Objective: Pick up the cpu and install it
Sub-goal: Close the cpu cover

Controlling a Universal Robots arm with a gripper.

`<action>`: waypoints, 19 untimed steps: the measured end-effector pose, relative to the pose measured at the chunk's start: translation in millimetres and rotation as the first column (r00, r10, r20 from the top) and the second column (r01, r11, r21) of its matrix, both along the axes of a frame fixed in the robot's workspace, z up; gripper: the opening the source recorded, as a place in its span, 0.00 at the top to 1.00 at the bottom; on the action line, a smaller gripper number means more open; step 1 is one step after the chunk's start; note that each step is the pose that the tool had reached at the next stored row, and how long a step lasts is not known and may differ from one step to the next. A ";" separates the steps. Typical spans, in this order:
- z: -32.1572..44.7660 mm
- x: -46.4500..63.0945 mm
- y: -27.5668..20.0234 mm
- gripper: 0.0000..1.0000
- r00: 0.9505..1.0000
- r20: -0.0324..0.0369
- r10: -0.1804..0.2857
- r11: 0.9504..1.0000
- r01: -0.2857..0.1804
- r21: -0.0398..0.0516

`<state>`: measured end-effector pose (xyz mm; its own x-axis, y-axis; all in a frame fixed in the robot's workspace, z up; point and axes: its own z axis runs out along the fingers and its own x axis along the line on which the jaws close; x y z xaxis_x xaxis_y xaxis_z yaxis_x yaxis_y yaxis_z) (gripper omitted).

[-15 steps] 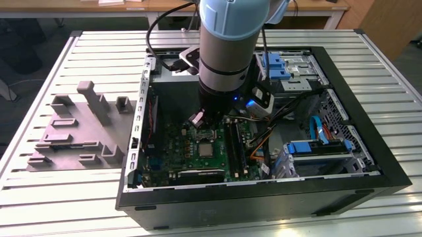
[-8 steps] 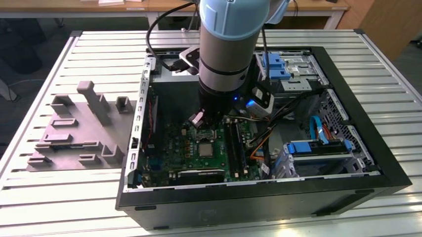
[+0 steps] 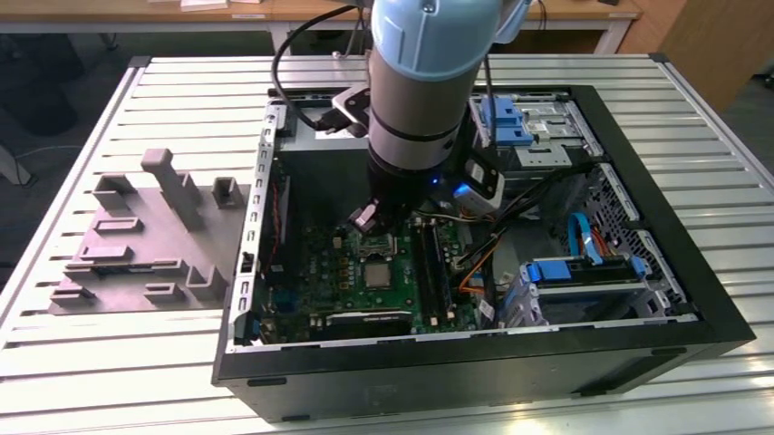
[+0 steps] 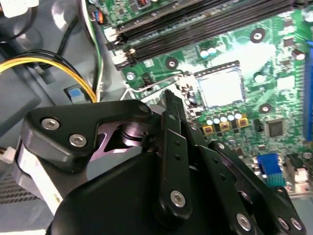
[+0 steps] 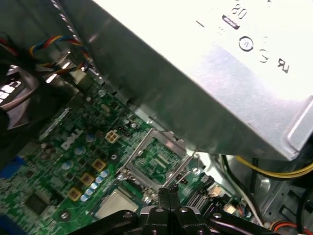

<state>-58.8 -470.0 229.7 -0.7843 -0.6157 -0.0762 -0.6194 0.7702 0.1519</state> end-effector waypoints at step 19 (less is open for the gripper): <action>-9.4 14.0 6.0 0.89 1.000 0.000 0.016 0.998 -0.016 0.054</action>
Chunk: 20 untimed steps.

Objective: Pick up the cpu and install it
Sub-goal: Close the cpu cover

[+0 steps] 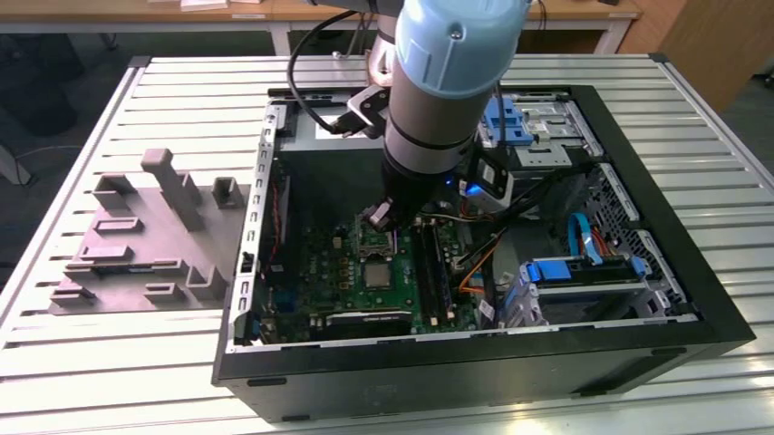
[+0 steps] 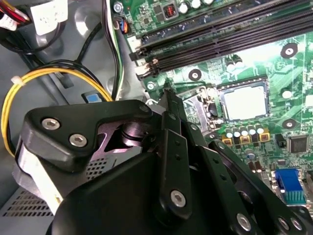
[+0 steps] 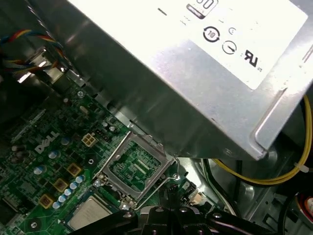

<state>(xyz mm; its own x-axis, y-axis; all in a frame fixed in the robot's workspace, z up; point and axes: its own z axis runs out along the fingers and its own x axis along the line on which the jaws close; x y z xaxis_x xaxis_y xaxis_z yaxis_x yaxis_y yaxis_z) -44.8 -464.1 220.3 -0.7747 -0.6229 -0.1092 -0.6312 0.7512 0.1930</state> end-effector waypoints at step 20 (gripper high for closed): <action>-3.9 3.9 3.5 0.89 1.000 0.000 0.000 1.000 0.000 0.024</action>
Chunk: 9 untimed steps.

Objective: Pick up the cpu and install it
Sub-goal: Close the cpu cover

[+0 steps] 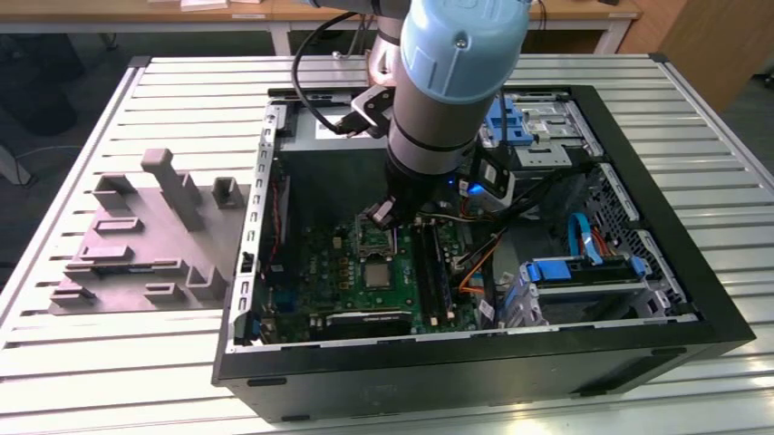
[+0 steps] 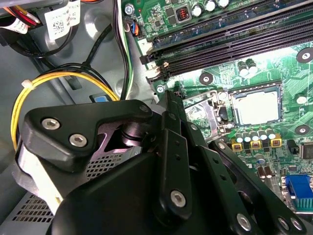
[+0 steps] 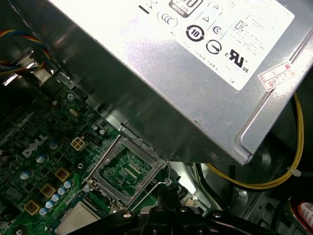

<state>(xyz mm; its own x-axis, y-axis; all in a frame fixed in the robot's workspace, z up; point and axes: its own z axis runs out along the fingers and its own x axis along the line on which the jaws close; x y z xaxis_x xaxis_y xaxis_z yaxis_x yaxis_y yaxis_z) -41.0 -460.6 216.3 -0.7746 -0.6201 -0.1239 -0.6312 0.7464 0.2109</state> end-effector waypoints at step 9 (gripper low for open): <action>-1.1 1.0 0.5 0.89 1.000 0.000 0.000 0.999 0.000 0.042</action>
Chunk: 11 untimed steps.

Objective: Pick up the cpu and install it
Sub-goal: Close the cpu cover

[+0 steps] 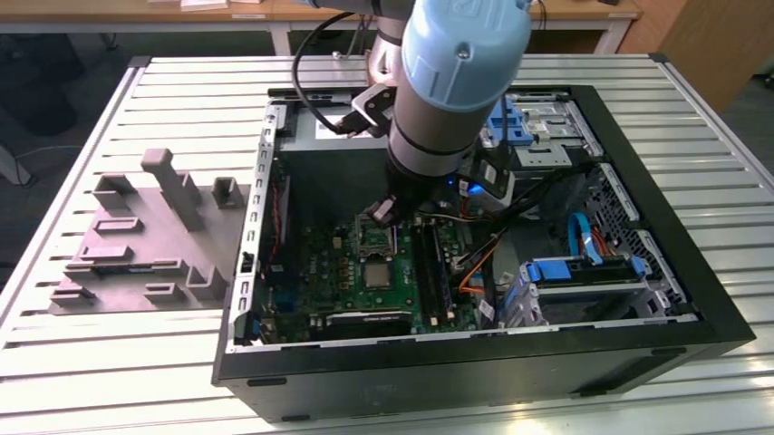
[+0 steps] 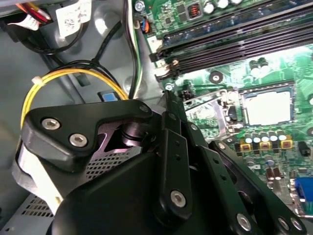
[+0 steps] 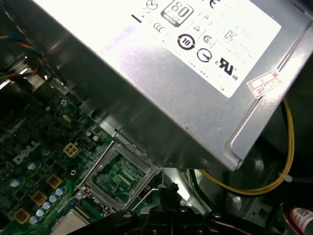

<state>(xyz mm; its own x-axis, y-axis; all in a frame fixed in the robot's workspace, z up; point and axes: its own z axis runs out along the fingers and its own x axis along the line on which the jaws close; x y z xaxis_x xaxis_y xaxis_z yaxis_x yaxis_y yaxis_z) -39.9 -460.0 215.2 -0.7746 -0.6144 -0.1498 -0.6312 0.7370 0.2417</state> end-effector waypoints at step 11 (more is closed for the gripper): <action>-8.6 2.3 6.5 0.89 1.000 0.000 0.000 1.000 0.000 0.000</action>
